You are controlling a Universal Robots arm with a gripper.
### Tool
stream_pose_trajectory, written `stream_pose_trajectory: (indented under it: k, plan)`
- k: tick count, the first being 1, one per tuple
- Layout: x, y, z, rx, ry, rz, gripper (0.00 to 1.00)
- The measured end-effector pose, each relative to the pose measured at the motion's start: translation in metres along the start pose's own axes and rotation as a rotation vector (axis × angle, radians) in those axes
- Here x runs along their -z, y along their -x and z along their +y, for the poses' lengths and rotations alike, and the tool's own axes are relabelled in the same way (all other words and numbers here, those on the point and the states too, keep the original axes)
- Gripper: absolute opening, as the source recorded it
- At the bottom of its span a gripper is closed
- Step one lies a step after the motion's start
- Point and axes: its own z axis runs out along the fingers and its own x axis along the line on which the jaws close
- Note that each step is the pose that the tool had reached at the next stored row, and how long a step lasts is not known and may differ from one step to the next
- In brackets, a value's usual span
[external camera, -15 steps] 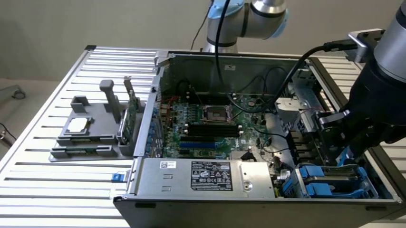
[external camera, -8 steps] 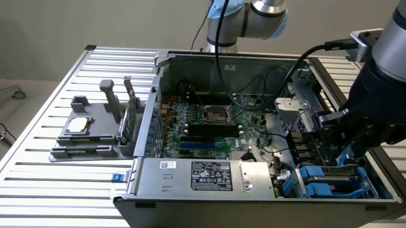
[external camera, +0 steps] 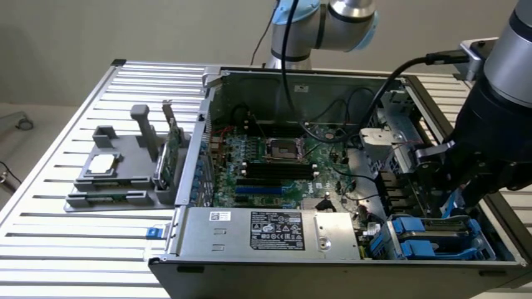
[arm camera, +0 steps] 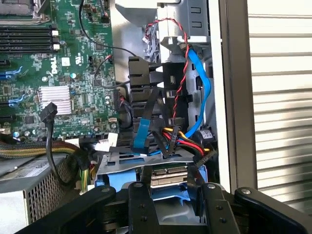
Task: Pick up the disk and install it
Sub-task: 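Insert the first disk wire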
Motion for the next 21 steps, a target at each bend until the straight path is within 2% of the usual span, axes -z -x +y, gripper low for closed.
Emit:
stream_pose_trajectory:
  k: [4, 9, 14, 17, 21]
  plan:
    - [0.0004, -0.003, 0.0034, -0.009, -0.0014, -0.0027, 0.42]
    - [0.0002, -0.005, 0.0117, -0.015, -0.0023, -0.0060, 0.42]
    - [0.0000, -0.005, 0.0154, -0.041, -0.0066, -0.0164, 0.42]
    - [-0.0001, -0.005, 0.0156, -0.067, -0.0132, -0.0219, 0.42]
    - [-0.0011, -0.006, 0.0155, -0.099, -0.0280, -0.0287, 0.42]
